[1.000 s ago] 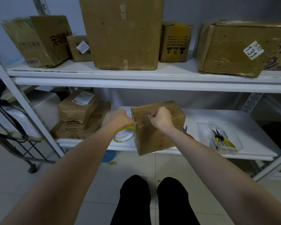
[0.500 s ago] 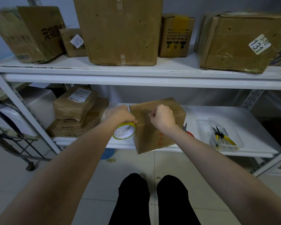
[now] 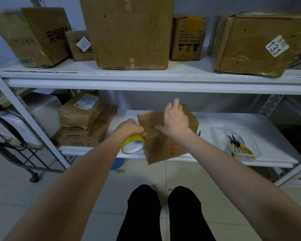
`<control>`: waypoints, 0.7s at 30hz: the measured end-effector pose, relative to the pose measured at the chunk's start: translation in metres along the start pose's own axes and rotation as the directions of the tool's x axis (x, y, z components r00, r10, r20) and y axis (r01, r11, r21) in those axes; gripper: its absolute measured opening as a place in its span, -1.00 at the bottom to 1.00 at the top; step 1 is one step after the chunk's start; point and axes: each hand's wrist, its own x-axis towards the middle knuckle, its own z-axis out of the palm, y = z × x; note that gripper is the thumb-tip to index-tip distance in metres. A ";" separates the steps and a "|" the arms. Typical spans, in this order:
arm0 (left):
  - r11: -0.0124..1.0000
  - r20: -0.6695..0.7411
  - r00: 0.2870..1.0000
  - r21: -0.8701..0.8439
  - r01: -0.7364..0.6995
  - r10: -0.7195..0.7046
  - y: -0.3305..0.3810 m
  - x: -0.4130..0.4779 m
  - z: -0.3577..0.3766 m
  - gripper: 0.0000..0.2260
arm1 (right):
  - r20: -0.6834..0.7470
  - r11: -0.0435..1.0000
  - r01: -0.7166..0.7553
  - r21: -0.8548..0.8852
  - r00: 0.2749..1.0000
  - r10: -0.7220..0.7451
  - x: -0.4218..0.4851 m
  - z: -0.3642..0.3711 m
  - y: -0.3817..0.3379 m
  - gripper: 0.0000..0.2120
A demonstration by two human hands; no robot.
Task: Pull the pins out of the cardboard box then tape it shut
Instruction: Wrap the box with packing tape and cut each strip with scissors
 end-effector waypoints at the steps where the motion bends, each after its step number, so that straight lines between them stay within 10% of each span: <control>1: 1.000 0.009 1.000 -0.016 0.002 -0.001 -0.002 0.001 0.002 -0.58 | -0.014 0.999 -0.018 -0.030 1.000 0.017 0.001 -0.004 0.005 -0.28; 6: 0.999 -0.029 1.000 -0.054 -0.005 0.004 -0.002 -0.001 0.008 -0.71 | -0.032 0.988 0.155 0.000 0.987 -0.155 -0.022 -0.004 0.003 -0.74; 15: 0.986 -0.070 0.997 -0.164 0.002 -0.014 -0.003 -0.011 0.009 -0.75 | 0.084 0.973 0.232 0.015 0.969 -0.232 -0.040 0.021 -0.015 -0.68; 21: 0.888 -0.045 0.996 -0.451 -0.091 0.079 0.022 -0.020 0.020 -0.41 | 0.078 0.979 0.142 0.144 0.985 -0.154 -0.012 0.016 0.018 -0.69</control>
